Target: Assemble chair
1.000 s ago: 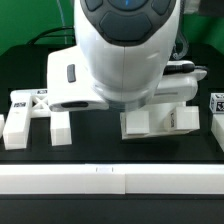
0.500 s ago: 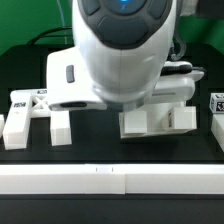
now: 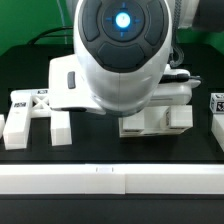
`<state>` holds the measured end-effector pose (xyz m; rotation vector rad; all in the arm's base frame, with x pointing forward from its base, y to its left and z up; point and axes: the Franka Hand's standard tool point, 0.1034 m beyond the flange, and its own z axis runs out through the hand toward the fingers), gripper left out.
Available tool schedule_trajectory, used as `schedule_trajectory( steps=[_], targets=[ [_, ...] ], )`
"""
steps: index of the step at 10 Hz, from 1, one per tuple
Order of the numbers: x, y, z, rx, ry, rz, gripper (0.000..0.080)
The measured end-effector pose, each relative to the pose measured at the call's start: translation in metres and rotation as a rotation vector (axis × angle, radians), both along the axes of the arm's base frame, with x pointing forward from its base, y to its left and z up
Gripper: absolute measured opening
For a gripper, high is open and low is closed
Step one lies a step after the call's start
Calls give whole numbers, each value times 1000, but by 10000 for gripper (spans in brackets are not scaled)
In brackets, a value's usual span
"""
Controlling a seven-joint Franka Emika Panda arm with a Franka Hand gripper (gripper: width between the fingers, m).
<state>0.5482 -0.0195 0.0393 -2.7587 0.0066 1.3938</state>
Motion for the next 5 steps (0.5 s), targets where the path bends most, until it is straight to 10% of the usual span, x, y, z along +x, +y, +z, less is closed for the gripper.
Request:
schedule_trajectory(
  steps=[3,5],
  targets=[
    [0,-2,-1,0,-1,-3,252],
    [0,-3,-1,0,-1,-5,565]
  ],
)
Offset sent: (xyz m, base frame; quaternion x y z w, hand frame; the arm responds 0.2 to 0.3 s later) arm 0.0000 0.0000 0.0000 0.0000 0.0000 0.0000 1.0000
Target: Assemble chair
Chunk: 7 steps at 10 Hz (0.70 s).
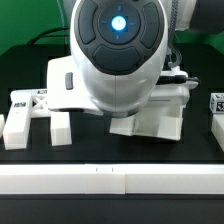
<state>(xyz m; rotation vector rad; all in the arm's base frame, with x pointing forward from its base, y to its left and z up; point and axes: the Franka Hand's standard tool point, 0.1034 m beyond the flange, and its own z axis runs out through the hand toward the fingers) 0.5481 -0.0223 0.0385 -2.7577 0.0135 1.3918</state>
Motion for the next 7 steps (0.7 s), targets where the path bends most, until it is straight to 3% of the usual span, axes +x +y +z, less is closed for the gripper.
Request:
schedule_trajectory(
  steps=[1,2,5,7],
  targets=[
    [0,-1,1,0,1,-2,565],
    [1,-4,2,1,3,-7,633],
    [10,-16,7,15,-35,-10,648],
    [10,-29,3,29,-45,-17,649]
  ],
)
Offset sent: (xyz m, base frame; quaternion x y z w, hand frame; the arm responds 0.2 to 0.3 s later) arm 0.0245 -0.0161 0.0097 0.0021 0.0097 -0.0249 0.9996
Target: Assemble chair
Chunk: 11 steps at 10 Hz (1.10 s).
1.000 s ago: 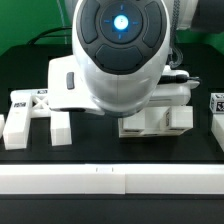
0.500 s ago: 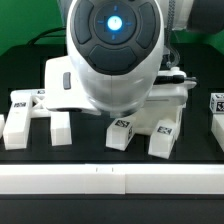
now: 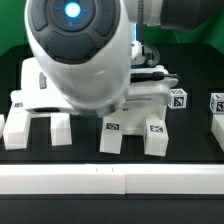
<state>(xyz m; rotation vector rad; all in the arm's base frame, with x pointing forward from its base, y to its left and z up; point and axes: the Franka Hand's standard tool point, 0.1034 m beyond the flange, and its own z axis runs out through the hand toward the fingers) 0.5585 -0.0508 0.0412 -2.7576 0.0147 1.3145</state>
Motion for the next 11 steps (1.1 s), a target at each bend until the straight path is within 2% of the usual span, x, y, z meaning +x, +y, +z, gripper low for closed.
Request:
schedule_trajectory(
  steps=[2,6,7,8,9,11],
  targets=[
    [-1,-3,-4,-3,4,-7,649],
    [13,-6,-8,-14,-78,-4,649],
    [26,-8,-10,-26,-178,-2,649],
    [31,-10,-8,-28,-309,8,649],
    [29,-14,-4,-23,-370,16,649],
    [42,-32,12,-3,-525,59,649]
  ],
)
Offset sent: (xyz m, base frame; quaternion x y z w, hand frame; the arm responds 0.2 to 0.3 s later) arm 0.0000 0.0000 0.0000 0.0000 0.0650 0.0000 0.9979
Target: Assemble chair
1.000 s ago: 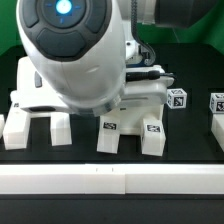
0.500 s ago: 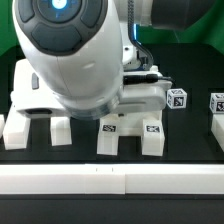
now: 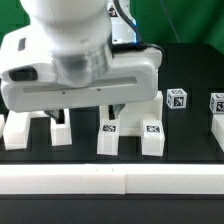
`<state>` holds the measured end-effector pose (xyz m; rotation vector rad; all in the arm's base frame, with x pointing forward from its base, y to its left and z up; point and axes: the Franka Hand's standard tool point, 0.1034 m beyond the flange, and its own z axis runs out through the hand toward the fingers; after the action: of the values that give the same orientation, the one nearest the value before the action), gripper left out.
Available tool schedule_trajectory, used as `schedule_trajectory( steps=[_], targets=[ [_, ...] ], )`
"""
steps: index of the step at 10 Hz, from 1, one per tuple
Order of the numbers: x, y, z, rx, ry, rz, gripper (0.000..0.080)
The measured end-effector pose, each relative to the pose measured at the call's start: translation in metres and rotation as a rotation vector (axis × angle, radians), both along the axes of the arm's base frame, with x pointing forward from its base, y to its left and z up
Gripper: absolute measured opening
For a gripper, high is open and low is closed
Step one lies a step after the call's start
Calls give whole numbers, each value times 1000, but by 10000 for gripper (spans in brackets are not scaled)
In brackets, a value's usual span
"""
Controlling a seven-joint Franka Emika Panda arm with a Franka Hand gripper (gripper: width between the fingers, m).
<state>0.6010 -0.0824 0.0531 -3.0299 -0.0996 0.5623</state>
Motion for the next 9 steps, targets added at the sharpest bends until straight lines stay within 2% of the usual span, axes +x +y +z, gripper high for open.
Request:
schedule_trajectory(
  steps=[1,3,5,7,9],
  targets=[
    [-5,-9,10,9,-30,8,649],
    [0,-24,20,-10,-159,3,649],
    [1,-27,16,-29,-221,2,649],
    [0,-29,15,-21,-227,34,649],
    [-18,-43,13,8,-247,142,649]
  ],
)
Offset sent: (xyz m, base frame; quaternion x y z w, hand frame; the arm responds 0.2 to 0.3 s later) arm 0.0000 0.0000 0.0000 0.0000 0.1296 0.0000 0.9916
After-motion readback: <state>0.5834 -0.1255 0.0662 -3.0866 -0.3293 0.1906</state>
